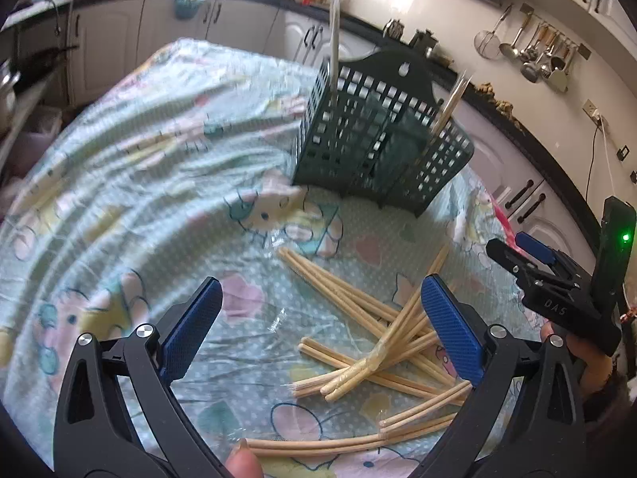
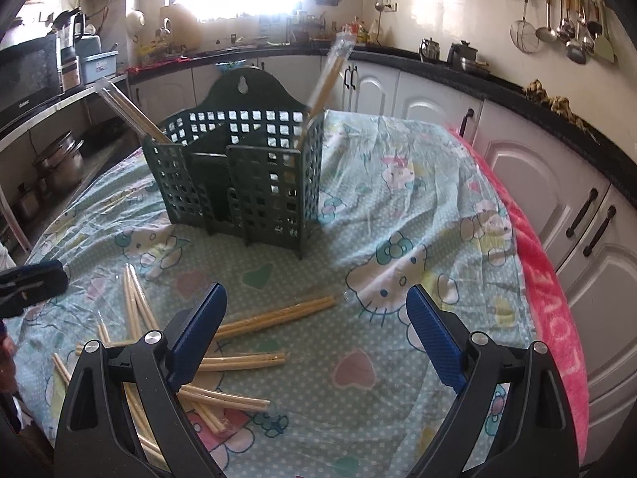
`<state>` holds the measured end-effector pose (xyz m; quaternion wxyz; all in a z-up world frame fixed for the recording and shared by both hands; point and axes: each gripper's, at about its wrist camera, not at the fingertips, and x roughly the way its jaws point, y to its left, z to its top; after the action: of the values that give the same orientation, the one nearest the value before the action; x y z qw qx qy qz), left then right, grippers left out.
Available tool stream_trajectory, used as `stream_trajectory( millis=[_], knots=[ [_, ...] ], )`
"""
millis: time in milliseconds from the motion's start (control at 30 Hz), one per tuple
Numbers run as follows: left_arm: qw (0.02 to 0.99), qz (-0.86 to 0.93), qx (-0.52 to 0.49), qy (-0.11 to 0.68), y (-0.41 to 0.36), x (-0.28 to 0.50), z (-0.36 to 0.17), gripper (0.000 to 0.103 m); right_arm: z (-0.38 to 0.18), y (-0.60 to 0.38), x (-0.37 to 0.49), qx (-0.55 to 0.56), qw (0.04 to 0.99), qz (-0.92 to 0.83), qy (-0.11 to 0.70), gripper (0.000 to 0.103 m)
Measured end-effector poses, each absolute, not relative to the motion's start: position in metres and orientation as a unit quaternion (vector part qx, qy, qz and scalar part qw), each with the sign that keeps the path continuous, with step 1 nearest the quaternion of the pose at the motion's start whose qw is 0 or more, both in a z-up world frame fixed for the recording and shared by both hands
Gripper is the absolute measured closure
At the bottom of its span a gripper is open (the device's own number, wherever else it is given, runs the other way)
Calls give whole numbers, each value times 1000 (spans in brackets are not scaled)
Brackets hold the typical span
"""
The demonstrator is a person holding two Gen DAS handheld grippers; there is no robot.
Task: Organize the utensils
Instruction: 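Lower the left tool to the chopstick pile while the right tool reaches chopsticks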
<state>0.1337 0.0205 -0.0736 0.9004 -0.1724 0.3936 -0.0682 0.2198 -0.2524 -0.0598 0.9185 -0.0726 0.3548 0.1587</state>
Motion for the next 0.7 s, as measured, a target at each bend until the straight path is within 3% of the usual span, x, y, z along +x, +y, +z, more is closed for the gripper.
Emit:
stream_trajectory(
  millis=[433,700],
  knots=[
    [856,-77,-247,448,29,171,-104,52,-81,-249,235,-53,898,176,400,17],
    [848,-64,-249,464,30,186,-112,60,-101,-245,262,-22,876,164,453,24]
  ],
)
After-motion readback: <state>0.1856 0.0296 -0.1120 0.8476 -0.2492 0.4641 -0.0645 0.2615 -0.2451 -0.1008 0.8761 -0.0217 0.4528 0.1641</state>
